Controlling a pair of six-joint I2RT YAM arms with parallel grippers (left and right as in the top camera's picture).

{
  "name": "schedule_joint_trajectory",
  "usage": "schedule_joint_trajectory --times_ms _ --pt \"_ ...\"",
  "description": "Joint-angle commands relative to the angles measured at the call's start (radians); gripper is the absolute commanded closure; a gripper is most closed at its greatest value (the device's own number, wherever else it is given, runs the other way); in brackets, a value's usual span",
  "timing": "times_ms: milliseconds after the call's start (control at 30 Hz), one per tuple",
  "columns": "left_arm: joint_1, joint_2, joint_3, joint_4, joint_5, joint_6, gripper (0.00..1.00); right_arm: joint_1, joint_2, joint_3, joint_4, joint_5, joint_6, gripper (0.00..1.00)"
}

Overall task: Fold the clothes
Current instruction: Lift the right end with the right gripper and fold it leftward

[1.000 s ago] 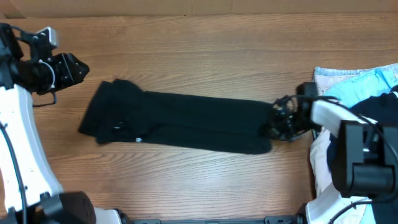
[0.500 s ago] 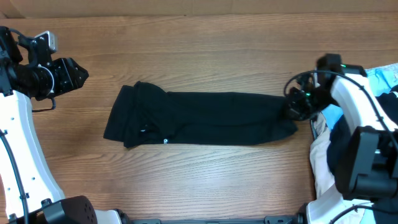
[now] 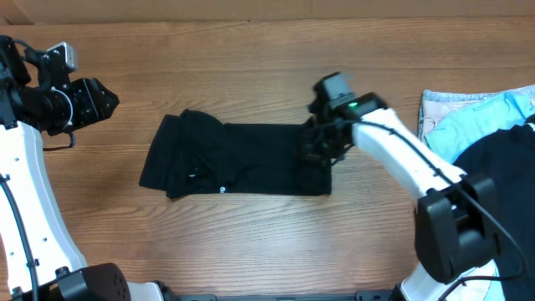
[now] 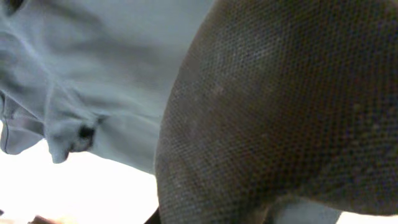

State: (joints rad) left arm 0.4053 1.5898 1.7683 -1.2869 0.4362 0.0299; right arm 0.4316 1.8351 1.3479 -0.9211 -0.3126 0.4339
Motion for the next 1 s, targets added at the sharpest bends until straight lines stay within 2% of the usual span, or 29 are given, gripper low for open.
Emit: schedule_joint_trajectory --times_ms 0,100,233,433,833,900,933,967 --pt "-0.001 0.0 -0.026 0.001 -0.002 0.013 0.48 0.047 -0.026 0.013 0.028 0.146 0.127 0.87" --pt "-0.001 0.0 -0.03 0.001 -0.002 0.012 0.48 0.065 -0.026 0.013 0.044 0.224 0.177 0.84" --pt "-0.001 0.0 -0.03 0.001 -0.002 0.012 0.48 0.065 -0.026 0.005 0.08 0.201 0.176 0.8" --pt "-0.001 0.0 -0.03 0.002 -0.002 0.012 0.48 0.088 -0.026 0.0 0.161 0.09 0.169 0.81" --pt "-0.001 0.0 -0.03 0.001 0.001 0.012 0.47 0.137 -0.026 0.0 0.164 0.128 0.169 0.79" --pt "-0.001 0.0 -0.03 0.001 0.001 0.012 0.48 0.138 -0.026 0.0 0.158 0.124 0.169 0.75" --pt "-0.001 0.0 -0.03 0.001 0.001 0.012 0.48 0.14 -0.026 0.0 0.156 0.116 0.169 0.67" --pt "-0.001 0.0 -0.03 0.001 0.001 0.012 0.47 0.141 -0.026 0.0 0.157 0.106 0.169 0.54"
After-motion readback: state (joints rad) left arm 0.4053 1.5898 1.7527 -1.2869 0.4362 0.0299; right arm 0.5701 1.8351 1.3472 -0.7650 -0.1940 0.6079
